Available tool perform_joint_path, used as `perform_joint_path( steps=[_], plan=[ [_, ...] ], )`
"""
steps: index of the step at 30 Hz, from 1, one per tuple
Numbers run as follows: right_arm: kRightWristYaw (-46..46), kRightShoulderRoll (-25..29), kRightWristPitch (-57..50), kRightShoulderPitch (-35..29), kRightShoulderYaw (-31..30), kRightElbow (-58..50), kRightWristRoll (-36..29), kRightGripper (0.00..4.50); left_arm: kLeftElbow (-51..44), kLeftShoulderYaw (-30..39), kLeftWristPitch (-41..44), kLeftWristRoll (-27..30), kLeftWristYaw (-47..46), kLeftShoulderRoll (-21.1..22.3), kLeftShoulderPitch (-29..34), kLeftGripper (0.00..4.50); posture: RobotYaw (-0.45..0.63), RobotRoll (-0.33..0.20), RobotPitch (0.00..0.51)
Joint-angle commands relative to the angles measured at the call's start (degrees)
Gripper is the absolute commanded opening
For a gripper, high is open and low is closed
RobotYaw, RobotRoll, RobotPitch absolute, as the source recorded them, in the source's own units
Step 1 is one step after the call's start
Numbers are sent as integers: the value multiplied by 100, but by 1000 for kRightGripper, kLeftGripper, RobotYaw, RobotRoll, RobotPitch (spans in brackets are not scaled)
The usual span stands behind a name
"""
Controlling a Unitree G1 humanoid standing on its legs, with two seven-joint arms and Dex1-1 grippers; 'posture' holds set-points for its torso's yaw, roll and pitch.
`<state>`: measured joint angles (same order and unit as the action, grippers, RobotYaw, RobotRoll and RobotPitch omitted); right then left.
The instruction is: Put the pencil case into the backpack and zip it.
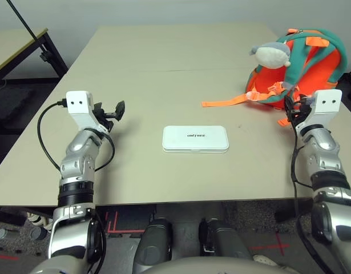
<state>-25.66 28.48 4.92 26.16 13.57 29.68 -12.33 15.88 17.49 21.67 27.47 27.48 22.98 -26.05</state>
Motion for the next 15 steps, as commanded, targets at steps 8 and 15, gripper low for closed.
perform_joint_path(
  steps=[8, 15],
  plan=[
    [-1163, 337, -1605, -544, -942, -2086, 0, 39, 408, -268, 1511, 686, 1472, 551, -746, 4500, 147, 0, 56],
    [-1466, 408, -1583, -392, -1332, -2035, 318, 39, 673, -696, 3391, 1391, 3001, 918, -1075, 4500, 150, 0, 43]
  ],
)
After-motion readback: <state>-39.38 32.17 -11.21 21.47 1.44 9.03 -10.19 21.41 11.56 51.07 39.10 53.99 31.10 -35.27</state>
